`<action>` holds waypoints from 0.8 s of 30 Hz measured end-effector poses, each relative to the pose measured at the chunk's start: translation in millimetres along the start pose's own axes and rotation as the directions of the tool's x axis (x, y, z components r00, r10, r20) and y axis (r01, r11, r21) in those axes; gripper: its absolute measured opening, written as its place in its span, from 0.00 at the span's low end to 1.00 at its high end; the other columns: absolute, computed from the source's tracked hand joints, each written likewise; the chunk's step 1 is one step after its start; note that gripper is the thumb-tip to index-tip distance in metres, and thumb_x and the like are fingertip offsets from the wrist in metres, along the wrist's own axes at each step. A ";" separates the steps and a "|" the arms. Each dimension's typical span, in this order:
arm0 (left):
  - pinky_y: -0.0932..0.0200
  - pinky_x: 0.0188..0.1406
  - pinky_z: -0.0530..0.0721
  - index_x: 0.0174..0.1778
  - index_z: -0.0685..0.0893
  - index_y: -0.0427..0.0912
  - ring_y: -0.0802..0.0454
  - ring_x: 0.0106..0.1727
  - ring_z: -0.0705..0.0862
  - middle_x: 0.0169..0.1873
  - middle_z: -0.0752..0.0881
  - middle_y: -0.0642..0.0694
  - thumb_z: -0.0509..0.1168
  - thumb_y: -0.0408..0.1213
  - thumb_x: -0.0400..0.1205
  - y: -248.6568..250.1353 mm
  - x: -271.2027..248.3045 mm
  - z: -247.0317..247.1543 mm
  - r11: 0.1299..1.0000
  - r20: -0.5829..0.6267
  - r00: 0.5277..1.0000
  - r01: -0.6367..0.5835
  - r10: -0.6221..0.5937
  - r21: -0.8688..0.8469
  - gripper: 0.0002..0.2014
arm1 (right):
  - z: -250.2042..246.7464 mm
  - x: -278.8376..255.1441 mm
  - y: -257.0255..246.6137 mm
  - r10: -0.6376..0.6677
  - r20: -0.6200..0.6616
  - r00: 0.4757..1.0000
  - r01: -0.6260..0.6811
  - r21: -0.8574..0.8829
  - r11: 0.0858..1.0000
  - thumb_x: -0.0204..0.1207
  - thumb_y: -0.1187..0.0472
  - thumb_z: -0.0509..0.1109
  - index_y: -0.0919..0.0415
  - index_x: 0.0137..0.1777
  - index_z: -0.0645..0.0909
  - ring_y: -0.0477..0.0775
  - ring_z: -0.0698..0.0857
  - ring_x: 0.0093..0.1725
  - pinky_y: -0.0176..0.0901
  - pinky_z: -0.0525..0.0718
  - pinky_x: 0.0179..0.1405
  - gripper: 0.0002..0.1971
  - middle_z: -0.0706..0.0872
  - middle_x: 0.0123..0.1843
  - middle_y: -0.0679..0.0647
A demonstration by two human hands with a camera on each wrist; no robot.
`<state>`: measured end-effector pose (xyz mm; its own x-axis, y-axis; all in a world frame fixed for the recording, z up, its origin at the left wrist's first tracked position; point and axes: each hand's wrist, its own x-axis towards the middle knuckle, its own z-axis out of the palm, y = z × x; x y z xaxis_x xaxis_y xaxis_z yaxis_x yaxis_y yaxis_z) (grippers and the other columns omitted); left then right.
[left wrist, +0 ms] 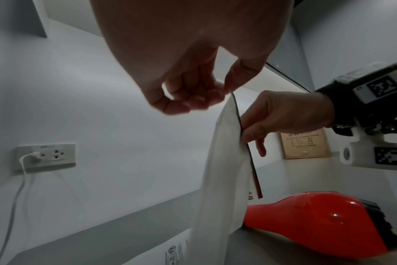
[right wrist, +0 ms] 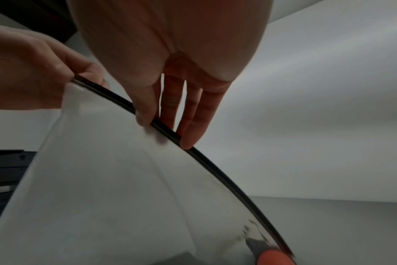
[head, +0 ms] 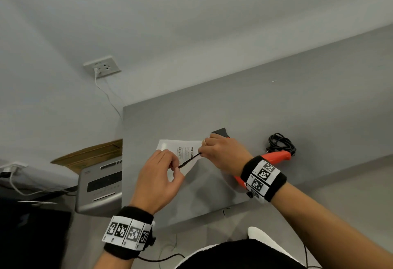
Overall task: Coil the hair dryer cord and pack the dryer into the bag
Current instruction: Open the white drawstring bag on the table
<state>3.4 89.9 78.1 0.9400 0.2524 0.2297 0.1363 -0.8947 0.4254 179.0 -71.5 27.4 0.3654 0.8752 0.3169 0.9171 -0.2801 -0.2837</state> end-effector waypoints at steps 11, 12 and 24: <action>0.50 0.35 0.77 0.44 0.67 0.52 0.46 0.38 0.80 0.36 0.76 0.56 0.59 0.47 0.89 27.3 61.3 14.3 0.975 0.258 0.966 -0.065 0.008 0.213 0.10 | -12.9 13.1 3.0 0.012 -0.025 1.000 -0.013 -0.070 0.997 0.76 0.58 0.78 0.54 0.44 0.90 0.55 0.85 0.42 0.40 0.70 0.21 0.02 0.86 0.40 0.50; 0.50 0.35 0.77 0.44 0.66 0.54 0.45 0.39 0.81 0.37 0.76 0.56 0.58 0.47 0.89 28.6 64.5 13.9 0.973 0.273 0.962 -0.084 0.024 0.213 0.10 | -14.5 12.8 6.2 0.019 -0.039 0.999 -0.021 -0.061 0.998 0.77 0.57 0.78 0.54 0.45 0.91 0.55 0.85 0.42 0.40 0.71 0.21 0.02 0.86 0.41 0.50; 0.51 0.34 0.77 0.51 0.73 0.52 0.46 0.38 0.78 0.39 0.80 0.51 0.56 0.48 0.89 37.3 69.9 2.9 0.963 0.251 0.965 -0.130 0.068 0.237 0.06 | -22.7 7.4 34.3 0.110 -0.085 0.990 -0.113 -0.022 0.993 0.74 0.59 0.80 0.53 0.47 0.92 0.59 0.87 0.43 0.51 0.84 0.21 0.04 0.87 0.42 0.50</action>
<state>75.2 73.2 107.5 0.9955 0.0900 0.0307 0.0835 -0.9815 0.1721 216.8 -83.5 40.5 0.4767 0.8022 0.3594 0.8734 -0.3858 -0.2973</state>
